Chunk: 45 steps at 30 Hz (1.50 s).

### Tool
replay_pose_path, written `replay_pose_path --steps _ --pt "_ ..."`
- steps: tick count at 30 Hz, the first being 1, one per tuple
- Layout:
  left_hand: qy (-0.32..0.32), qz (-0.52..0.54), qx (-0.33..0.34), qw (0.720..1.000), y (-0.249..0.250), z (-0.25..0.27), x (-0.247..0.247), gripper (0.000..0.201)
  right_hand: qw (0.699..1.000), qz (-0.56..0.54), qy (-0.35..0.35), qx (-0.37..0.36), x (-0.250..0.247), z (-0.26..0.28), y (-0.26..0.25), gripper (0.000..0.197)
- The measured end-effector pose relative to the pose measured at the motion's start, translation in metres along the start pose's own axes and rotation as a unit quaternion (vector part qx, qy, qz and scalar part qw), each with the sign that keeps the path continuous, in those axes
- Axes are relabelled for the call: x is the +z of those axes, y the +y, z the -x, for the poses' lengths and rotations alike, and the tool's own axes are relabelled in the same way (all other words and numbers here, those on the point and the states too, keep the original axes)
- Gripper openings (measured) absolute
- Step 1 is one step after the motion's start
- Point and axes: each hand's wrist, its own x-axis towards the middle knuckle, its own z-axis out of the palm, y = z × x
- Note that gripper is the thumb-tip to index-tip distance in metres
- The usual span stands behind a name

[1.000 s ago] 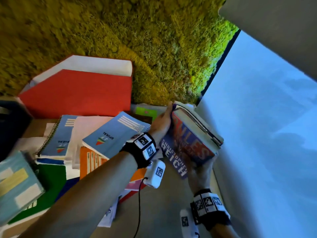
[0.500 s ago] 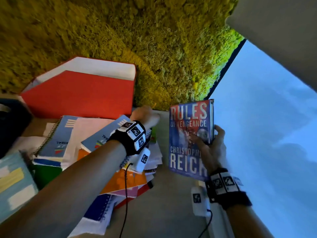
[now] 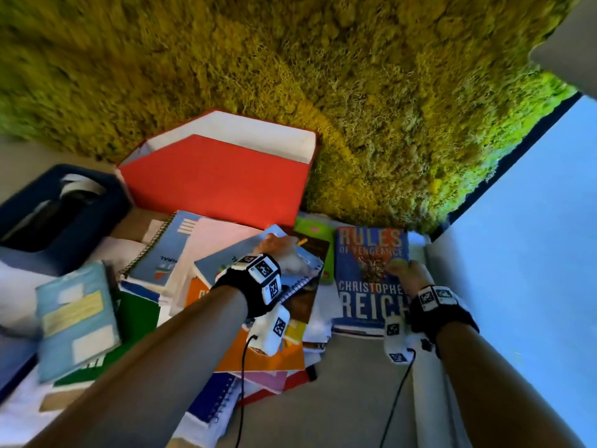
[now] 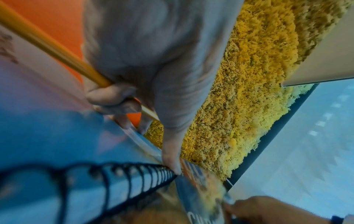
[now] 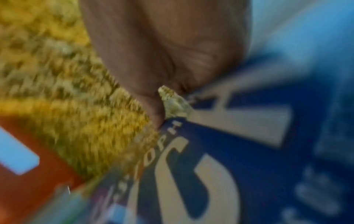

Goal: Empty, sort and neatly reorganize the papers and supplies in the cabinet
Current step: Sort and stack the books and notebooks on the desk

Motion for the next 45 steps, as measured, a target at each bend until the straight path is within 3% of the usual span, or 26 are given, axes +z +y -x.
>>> replay_pose_path --steps 6,10,11,13,15,17,20,24,28,30,33,37,39,43,45 --pt "-0.024 -0.012 -0.02 0.999 0.0 -0.008 0.0 0.125 0.974 0.223 0.031 -0.031 0.019 0.008 -0.008 0.035" --pt "-0.05 0.032 -0.014 0.998 0.001 -0.002 -0.003 0.119 0.952 0.265 0.04 -0.149 0.024 0.023 -0.025 0.059" --pt "-0.058 0.06 -0.007 0.996 0.0 0.0 -0.006 0.111 0.947 0.251 0.053 -0.191 0.027 0.029 -0.032 0.059" --pt "-0.061 0.138 0.013 0.989 -0.002 0.004 -0.01 0.075 0.935 0.205 0.068 -0.281 0.035 0.046 -0.05 0.044" --pt "-0.04 0.202 0.041 0.978 -0.004 0.01 -0.013 0.037 0.91 0.163 0.04 -0.379 0.045 0.068 -0.068 0.033" --pt "0.0 0.201 0.057 0.978 -0.009 0.021 -0.019 0.022 0.896 0.142 -0.014 -0.421 0.057 0.091 -0.083 0.034" --pt "0.08 0.261 0.063 0.96 -0.015 0.042 -0.037 0.033 0.917 0.135 -0.066 -0.368 0.08 0.112 -0.095 0.04" --pt "0.167 0.447 0.033 0.878 -0.044 0.065 -0.072 0.022 0.922 0.052 -0.14 -0.357 0.128 0.142 -0.114 0.041" --pt "0.187 0.507 0.052 0.84 -0.094 0.079 -0.097 0.025 0.903 -0.007 -0.155 -0.4 0.18 0.184 -0.154 0.014" --pt "0.191 0.497 0.062 0.844 -0.125 0.086 -0.108 0.028 0.898 -0.026 -0.145 -0.415 0.208 0.202 -0.174 0.006" --pt "0.198 0.486 0.071 0.848 -0.185 0.098 -0.132 0.033 0.893 -0.02 -0.145 -0.426 0.259 0.221 -0.204 0.012" --pt "0.233 0.488 0.059 0.839 -0.268 0.106 -0.162 0.034 0.882 -0.053 -0.203 -0.422 0.333 0.255 -0.242 0.011" --pt "0.22 0.493 0.052 0.84 -0.299 0.106 -0.171 0.037 0.878 -0.07 -0.208 -0.424 0.363 0.266 -0.255 0.006" --pt "0.247 0.465 0.001 0.85 -0.353 0.102 -0.189 0.063 0.923 -0.062 -0.182 -0.333 0.406 0.257 -0.275 0.005" --pt "0.274 0.391 -0.055 0.877 -0.38 0.101 -0.2 0.064 0.947 -0.062 -0.143 -0.28 0.419 0.248 -0.284 0.016"
